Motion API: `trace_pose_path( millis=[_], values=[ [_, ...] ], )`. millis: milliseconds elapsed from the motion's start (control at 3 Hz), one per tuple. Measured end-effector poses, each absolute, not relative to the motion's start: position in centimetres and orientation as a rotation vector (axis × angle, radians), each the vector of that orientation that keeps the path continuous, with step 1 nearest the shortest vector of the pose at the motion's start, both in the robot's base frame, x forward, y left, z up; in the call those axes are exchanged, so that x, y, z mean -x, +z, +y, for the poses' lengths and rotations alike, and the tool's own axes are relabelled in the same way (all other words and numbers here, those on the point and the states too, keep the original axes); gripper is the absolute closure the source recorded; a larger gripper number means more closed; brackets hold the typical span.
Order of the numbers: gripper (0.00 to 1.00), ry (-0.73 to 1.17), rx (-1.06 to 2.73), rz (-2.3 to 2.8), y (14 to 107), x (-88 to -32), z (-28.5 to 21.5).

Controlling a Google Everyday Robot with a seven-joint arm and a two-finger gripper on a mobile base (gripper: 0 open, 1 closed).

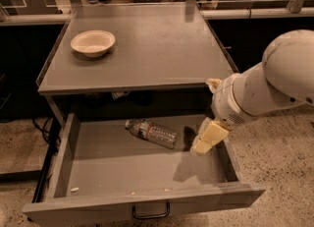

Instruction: Pick water bottle from top drawer and place on counter

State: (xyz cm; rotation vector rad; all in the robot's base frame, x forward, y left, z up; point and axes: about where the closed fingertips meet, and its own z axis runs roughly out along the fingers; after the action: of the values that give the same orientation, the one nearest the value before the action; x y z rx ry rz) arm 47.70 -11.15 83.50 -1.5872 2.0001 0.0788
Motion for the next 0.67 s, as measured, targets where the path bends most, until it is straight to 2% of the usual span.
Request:
trace_pose_path(
  millis=[333,667],
  values=[
    [0.0,0.079,1.589,2.001,83.2,-47.6,-11.0],
    [0.0,0.156,1.615,2.03,79.1,-46.7,-8.7]
  ],
)
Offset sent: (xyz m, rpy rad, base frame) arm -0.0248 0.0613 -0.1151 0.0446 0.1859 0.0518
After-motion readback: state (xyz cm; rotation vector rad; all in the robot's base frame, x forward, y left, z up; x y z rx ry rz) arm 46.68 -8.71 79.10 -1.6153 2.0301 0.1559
